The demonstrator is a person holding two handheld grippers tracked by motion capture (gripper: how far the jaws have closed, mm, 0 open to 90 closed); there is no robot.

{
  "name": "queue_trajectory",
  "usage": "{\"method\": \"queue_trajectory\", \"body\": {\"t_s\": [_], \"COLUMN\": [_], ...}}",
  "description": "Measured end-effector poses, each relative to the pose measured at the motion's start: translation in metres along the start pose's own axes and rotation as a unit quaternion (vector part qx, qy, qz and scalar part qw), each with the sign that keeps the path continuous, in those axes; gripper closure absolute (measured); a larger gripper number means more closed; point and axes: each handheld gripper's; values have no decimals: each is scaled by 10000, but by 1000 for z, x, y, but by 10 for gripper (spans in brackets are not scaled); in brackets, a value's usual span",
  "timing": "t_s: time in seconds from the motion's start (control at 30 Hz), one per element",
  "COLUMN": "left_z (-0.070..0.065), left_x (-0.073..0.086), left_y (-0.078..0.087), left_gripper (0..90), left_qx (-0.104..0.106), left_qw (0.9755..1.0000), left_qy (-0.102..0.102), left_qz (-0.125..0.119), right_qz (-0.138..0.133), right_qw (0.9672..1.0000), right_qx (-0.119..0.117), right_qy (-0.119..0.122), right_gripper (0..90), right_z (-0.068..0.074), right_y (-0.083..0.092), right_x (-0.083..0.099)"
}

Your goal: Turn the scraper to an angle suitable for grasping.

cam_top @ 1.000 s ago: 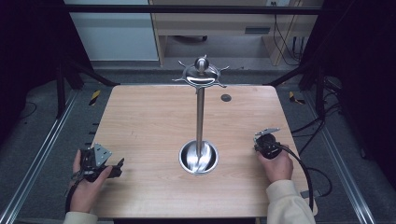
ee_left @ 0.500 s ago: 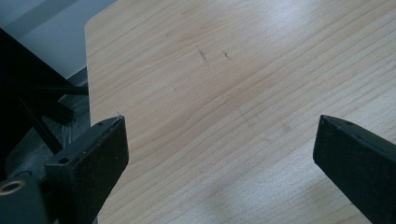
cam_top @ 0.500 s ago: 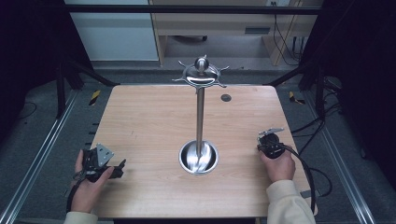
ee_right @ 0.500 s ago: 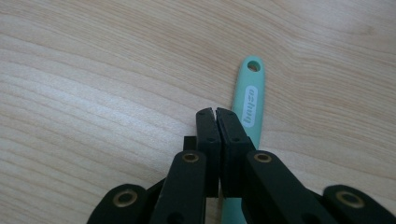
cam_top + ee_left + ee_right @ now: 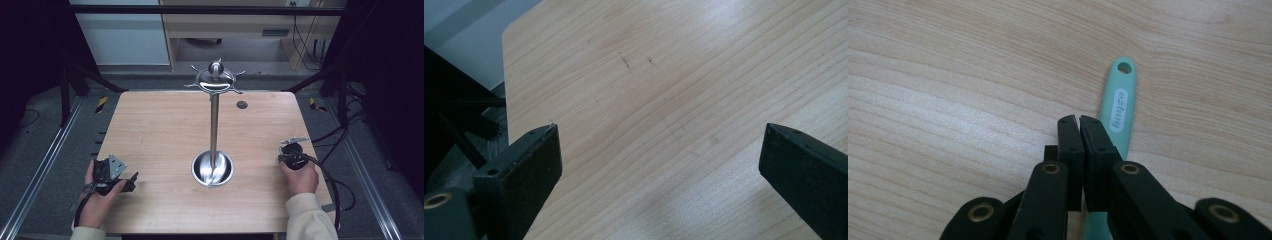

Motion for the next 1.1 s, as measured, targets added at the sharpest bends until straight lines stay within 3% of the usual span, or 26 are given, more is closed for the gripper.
{"method": "queue_trajectory", "body": {"t_s": [0.3,0.4,0.43,0.5,0.6,0.7,0.77,0.9,0.97,1.1], "left_z": [-1,-11,-19,-27,-32,-39,-43,-51,-54,-52], "left_x": [0,-5,-9,-13,-16,-19,-22,-29,-30,-29], "left_y": [-1,-4,-5,-4,-1,1,2,7,7,6], "left_gripper": [34,36,37,35,35,35,35,34,34,33], "left_qx": [-12,107,235,378,548,723,844,877,851,827], "left_qw": [10000,9999,9994,9983,9972,9955,9941,9925,9919,9923], "left_qy": [75,-18,-256,-454,-492,-534,-557,-627,-768,-765], "left_qz": [-22,3,47,-2,-138,-292,-398,-576,-555,-516], "right_qz": [-25,-171,-182,-190,-235,-54,12,471,686,951], "right_qw": [9999,9997,9997,9997,9997,9995,9994,9977,9963,9934], "right_qx": [-23,-50,-37,-26,37,312,348,432,382,385], "right_qy": [-95,-141,-135,-127,-99,38,58,-206,-342,-514], "right_gripper": [863,854,848,830,811,756,746,645,630,610], "right_z": [-3,-6,-6,-5,-4,-1,-1,-6,-9,-13], "right_y": [2,8,10,12,18,24,24,22,17,9], "right_x": [0,-1,-1,-2,-6,-18,-22,-40,-44,-50]}}
Point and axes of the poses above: each handheld gripper's, and its own axes: y roughly backward along the jaws, x roughly out of its underside, z roughly to its left, and after that the axes turned 8 degrees about -y, right-handed
